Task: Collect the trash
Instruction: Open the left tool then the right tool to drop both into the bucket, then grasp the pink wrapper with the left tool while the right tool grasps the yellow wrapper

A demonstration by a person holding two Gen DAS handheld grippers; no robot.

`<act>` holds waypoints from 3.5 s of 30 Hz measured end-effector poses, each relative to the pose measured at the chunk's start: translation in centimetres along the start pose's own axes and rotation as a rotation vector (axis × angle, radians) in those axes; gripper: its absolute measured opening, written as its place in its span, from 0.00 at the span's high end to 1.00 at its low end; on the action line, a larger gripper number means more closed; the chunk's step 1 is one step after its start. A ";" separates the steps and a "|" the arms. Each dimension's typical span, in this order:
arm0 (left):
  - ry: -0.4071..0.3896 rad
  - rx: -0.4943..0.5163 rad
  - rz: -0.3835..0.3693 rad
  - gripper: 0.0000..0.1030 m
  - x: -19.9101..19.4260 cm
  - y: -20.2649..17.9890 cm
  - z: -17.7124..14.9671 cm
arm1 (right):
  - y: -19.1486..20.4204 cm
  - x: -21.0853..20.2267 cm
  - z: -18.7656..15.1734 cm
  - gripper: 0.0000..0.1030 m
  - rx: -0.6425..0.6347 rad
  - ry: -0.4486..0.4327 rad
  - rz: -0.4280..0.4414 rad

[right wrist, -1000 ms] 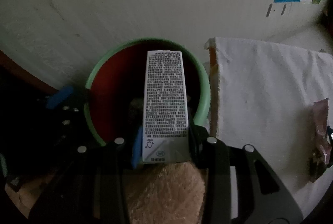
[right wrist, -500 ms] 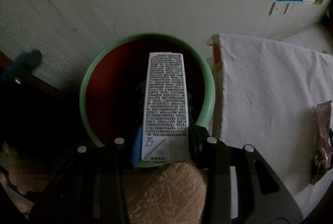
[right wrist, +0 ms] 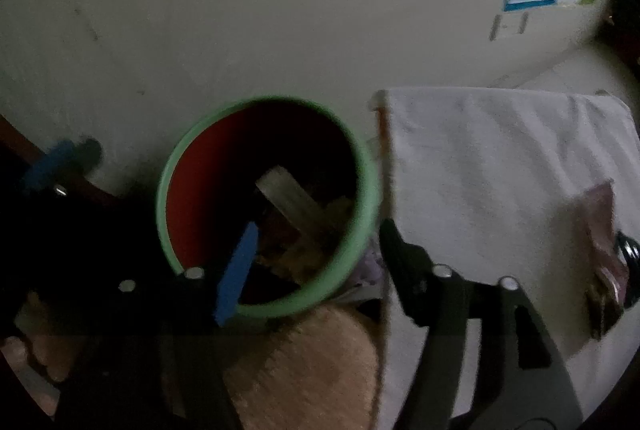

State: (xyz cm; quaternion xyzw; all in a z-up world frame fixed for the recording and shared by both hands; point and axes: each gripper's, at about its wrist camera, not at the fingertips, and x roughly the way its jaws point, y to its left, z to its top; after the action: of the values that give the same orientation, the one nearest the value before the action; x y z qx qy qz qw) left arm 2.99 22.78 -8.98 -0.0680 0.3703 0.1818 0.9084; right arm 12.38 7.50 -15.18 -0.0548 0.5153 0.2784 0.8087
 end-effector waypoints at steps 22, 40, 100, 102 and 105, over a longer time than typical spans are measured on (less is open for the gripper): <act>0.206 0.149 -0.260 0.45 0.0 -13.8 -5.2 | -32.8 -9.3 -7.3 0.30 0.198 0.051 -0.497; 0.246 0.271 -0.320 0.43 -0.6 -20.6 -5.8 | -34.0 -11.1 -10.4 0.99 0.349 -0.039 -0.304; 0.160 0.330 -0.446 0.89 -4.4 -28.1 -4.9 | -35.4 -12.9 -16.0 0.71 0.656 -0.221 -0.131; 0.149 0.327 -0.445 0.89 -4.8 -27.9 -4.8 | -33.4 -14.4 -16.4 0.71 0.623 -0.248 -0.147; 0.120 0.329 -0.440 0.89 -5.4 -27.3 -4.6 | -29.9 -16.4 -17.0 0.71 0.559 -0.273 -0.181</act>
State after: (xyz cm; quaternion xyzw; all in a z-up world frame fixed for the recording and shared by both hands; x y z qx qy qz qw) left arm 6.82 -5.14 -8.76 -0.0089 0.4245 -0.0869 0.9012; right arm 8.74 -30.42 -14.82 0.1617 0.4517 0.0578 0.8755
